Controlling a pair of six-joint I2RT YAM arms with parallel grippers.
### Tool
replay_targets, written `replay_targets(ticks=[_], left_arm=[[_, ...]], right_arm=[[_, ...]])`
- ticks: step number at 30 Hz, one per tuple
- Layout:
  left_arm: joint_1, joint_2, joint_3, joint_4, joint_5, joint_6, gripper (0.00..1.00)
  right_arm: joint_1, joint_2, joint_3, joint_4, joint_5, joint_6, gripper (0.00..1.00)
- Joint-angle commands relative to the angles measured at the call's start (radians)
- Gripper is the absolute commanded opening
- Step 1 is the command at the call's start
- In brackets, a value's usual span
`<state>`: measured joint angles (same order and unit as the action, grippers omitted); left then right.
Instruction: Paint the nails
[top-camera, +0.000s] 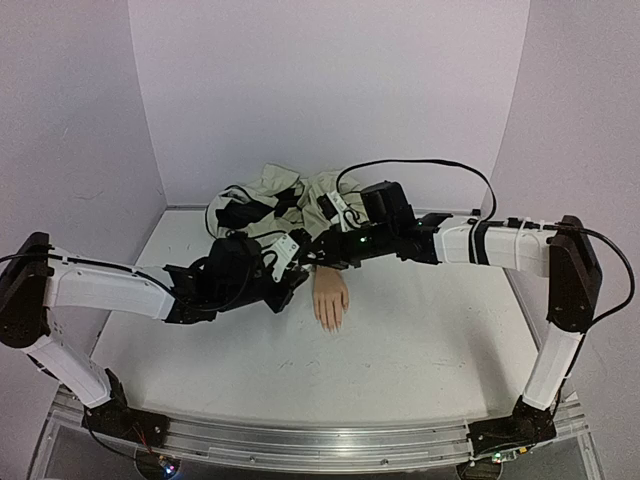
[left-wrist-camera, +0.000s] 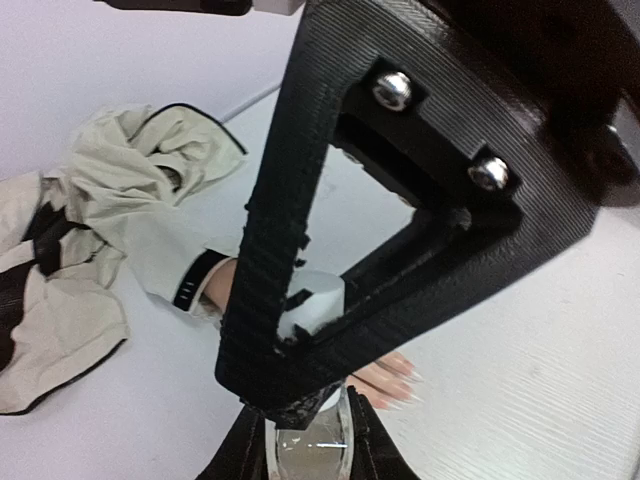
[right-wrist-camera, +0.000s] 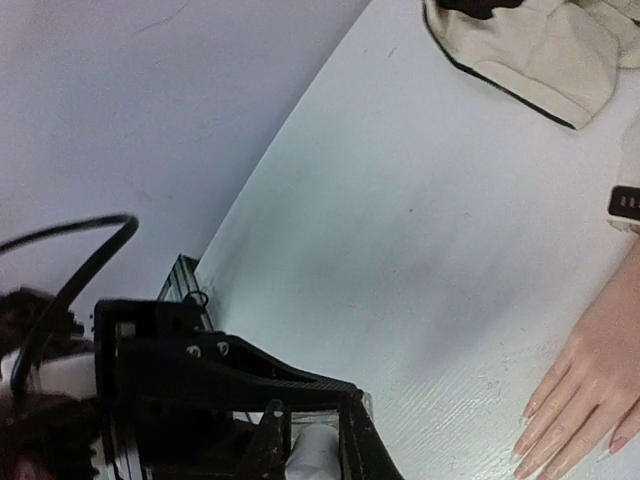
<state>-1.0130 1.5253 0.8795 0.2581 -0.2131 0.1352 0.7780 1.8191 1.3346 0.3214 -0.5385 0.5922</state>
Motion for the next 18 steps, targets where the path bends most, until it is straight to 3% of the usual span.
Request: replay_targets(ticks=[1, 4, 7, 13, 16, 18], left_arm=[[0.065, -0.182, -0.021, 0.088, 0.62, -0.1, 0.0], [0.16, -0.222, -0.01, 0.089, 1.1, -0.203, 0.0], [0.197, -0.22, 0.017, 0.087, 1.409, -0.255, 0.0], [0.209, -0.192, 0.04, 0.088, 1.396, -0.293, 0.0], [0.209, -0.181, 0.036, 0.088, 1.298, -0.282, 0.0], [0.21, -0.192, 0.015, 0.083, 1.148, -0.258, 0.0]], right_arm=[[0.003, -0.058, 0.022, 0.027, -0.344, -0.312, 0.0], [0.005, -0.111, -0.015, 0.008, -0.708, -0.508, 0.0], [0.018, -0.179, -0.057, 0.005, -0.73, -0.556, 0.0], [0.038, -0.183, -0.064, 0.001, -0.691, -0.527, 0.0], [0.039, -0.212, -0.07, 0.001, -0.567, -0.508, 0.01], [0.038, -0.241, -0.074, -0.001, -0.413, -0.477, 0.23]])
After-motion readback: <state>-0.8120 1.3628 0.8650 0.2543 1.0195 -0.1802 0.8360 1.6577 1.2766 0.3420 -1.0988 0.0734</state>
